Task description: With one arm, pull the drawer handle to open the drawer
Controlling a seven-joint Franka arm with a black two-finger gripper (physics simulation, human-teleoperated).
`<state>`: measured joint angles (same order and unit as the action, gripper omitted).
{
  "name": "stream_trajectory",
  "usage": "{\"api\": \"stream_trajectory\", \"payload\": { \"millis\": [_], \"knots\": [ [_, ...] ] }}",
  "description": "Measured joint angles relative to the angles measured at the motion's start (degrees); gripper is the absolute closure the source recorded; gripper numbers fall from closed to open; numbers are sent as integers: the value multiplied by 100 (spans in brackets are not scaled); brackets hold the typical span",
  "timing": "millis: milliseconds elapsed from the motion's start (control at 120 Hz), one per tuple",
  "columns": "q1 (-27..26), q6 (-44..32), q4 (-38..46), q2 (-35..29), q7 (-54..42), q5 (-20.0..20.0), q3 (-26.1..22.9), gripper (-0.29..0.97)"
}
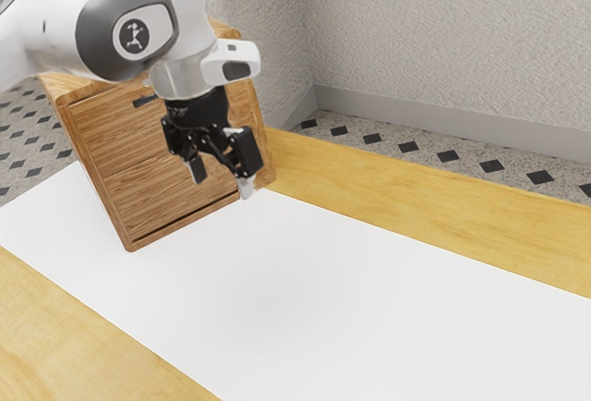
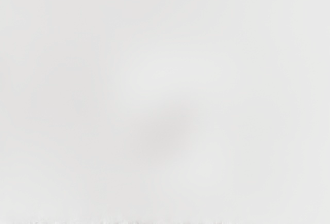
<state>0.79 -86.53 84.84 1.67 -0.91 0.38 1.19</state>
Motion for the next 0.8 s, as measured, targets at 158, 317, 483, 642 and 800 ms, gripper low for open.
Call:
{"api": "stream_trajectory", "payload": {
  "millis": [158,317,483,642,800],
  "knots": [
    [436,88,-59,-75,-47,6,15,0],
    [629,75,-471,-687,-74,119,-30,0],
    [246,-394,-492,-322,-417,1200,-76,0],
    [110,-952,-497,-49,-859,1937,-31,0],
    [152,-1359,-473,133,-1193,2184,18,0]
  ]
}}
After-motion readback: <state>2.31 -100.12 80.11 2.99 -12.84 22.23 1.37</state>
